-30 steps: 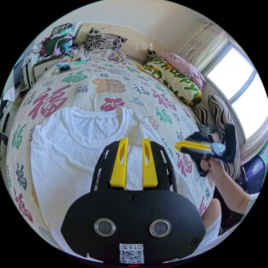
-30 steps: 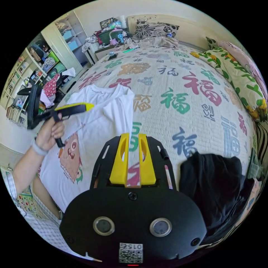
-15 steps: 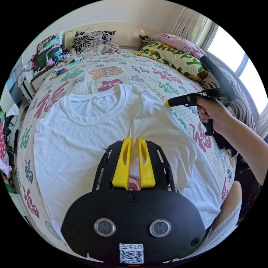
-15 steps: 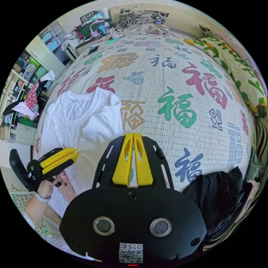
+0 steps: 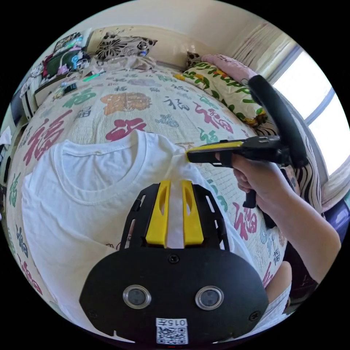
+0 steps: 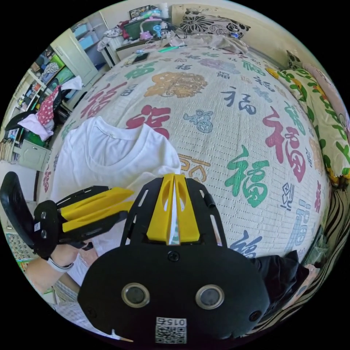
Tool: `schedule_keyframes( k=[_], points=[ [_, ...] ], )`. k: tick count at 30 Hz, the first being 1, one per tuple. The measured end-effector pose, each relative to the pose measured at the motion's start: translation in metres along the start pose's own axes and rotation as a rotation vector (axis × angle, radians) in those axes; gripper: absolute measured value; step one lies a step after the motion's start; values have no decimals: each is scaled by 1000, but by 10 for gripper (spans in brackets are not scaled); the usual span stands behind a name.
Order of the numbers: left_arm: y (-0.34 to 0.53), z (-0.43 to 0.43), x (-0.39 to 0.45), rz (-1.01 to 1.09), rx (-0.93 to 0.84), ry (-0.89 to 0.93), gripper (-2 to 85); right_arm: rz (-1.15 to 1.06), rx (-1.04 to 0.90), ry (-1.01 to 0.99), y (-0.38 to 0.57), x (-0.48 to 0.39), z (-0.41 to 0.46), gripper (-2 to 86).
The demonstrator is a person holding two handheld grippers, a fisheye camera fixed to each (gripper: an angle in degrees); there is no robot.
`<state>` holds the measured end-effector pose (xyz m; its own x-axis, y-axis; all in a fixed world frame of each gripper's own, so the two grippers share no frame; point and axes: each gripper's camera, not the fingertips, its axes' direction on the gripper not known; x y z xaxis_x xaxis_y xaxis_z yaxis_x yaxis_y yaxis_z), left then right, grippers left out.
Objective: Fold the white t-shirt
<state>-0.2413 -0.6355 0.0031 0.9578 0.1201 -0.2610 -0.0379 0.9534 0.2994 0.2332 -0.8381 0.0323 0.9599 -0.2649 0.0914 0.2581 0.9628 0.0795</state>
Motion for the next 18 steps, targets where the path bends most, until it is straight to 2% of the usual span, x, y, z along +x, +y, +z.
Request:
schedule_keyframes(
  k=[2,7,10,12,14,18],
  points=[
    [4,2,-7,-19,4,-9,25,-16,-7,36,0,5,2,-8],
    [14,-13,-23,-59,29,56,6,13,68,-69,6,15,-12,3],
    [25,-30,-21,-31,118,92,9,-32,64,-157,7,8,-17,58],
    [28,-31,-18,-32,121,80,10,-76,48,-99,7,-2,-14,53],
    [28,-25,-16,-55,91,49,9,-82,38,-69,7,-6,-11,5],
    [32,-23,-26,-105,47,54,4,-38,4,11,8,-2,-5,-8]
  ],
)
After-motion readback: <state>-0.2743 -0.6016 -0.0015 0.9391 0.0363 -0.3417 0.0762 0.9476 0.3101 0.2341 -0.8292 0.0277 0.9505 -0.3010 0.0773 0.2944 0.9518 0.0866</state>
